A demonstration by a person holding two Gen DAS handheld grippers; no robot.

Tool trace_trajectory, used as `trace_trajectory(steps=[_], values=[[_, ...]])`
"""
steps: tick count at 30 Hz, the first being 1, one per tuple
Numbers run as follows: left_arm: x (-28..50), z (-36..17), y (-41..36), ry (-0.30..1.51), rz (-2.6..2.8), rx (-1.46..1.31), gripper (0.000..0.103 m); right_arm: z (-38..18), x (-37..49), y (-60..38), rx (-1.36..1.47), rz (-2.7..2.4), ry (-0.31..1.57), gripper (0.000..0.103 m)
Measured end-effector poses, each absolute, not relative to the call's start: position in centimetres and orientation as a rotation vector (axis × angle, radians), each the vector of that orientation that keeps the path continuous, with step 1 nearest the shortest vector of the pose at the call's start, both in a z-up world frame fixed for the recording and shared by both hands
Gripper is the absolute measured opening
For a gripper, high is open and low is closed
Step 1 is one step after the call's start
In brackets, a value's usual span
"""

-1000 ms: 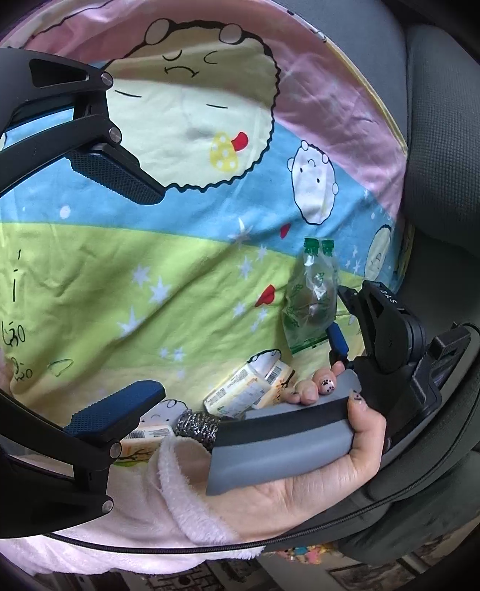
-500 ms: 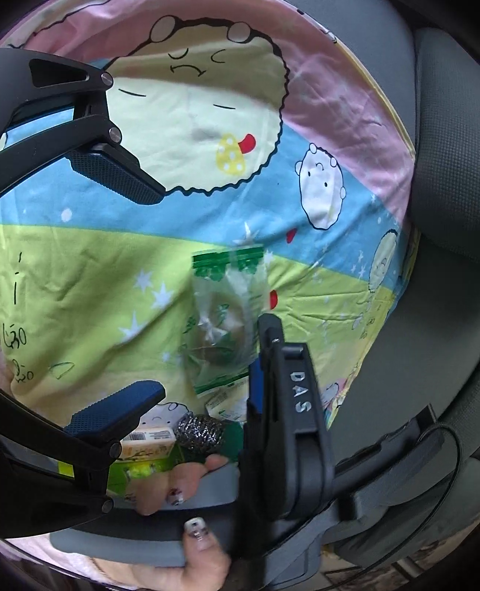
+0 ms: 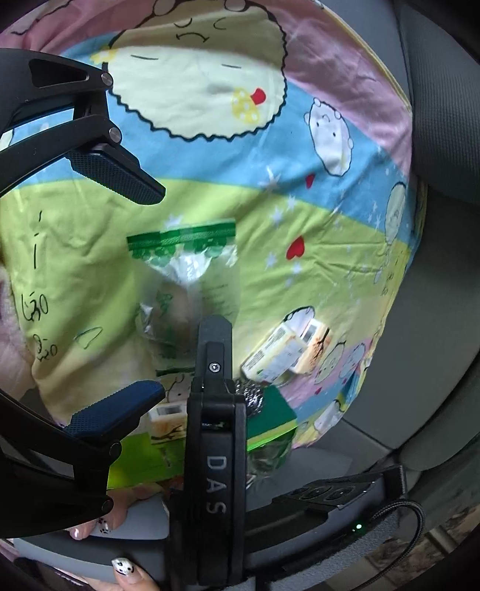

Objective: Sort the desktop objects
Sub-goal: 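Close the right tool on the plastic bag and lift it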

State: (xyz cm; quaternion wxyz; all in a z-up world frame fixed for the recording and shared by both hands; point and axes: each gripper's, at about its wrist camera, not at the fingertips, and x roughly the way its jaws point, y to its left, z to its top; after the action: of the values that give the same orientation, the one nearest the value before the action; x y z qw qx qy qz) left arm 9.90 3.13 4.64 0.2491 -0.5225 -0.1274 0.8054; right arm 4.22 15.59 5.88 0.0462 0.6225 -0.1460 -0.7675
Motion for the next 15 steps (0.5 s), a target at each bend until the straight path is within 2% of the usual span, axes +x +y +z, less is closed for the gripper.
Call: trace_trajectory(steps=[2, 8, 10, 15], values=[[10.3, 4.3, 3.9, -0.311, 2.172, -1.433, 0.096, 5.7, 4.7, 16.3, 1.878, -2.305, -0.526, 0.062], [9.5, 3.9, 3.3, -0.326, 2.189, -1.451, 0.096, 6.0, 5.3, 17.3, 1.814, -2.325, -0.621, 0.075], [9.1, 4.0, 2.7, -0.355, 2.198, -1.438, 0.096, 6.0, 5.0, 17.3, 1.797, -2.327, -0.612, 0.086], [7.9, 3.6, 2.9, -0.391, 2.138, -1.413, 0.096, 4.2, 3.8, 17.6, 1.839, -2.288, -0.645, 0.089]])
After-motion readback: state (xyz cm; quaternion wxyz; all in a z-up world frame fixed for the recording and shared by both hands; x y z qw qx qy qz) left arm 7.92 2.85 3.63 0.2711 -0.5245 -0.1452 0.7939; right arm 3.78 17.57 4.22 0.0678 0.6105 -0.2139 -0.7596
